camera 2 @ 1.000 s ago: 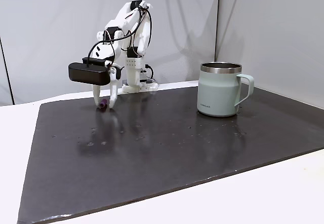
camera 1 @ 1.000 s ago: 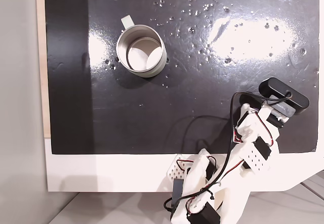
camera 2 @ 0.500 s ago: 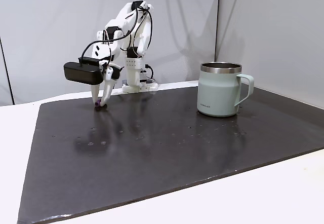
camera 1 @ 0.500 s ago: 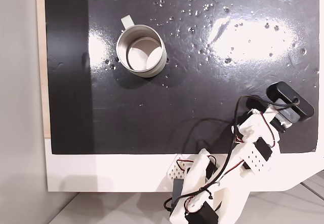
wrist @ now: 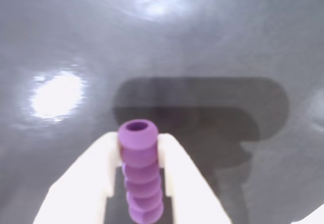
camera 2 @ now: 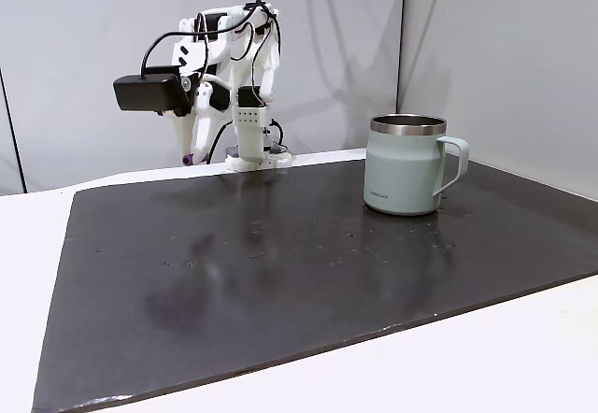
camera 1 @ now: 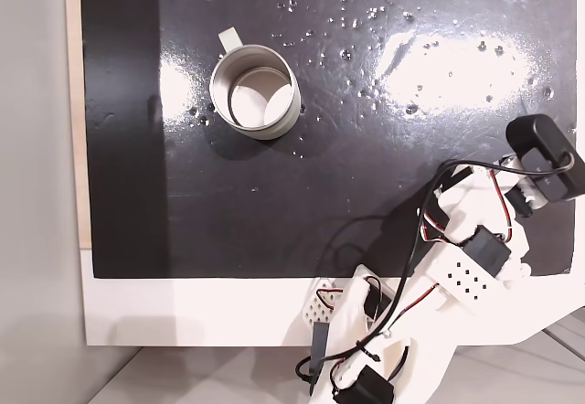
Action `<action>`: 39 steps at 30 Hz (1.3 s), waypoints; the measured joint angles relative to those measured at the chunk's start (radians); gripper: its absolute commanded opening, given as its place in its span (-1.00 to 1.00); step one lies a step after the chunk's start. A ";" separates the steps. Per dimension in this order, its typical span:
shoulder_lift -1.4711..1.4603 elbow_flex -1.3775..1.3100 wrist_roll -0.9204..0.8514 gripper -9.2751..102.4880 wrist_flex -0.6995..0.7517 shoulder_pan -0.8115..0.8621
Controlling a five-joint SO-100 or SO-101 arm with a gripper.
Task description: Grasp a pengrip and put it in the cup.
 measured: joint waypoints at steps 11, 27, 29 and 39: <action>-0.198 -0.494 0.345 -0.84 0.296 -0.229; -0.670 -1.348 1.014 -0.84 0.824 -0.801; -0.712 -1.390 1.077 -0.84 0.828 -0.861; -0.894 -1.482 1.252 -0.83 0.830 -0.992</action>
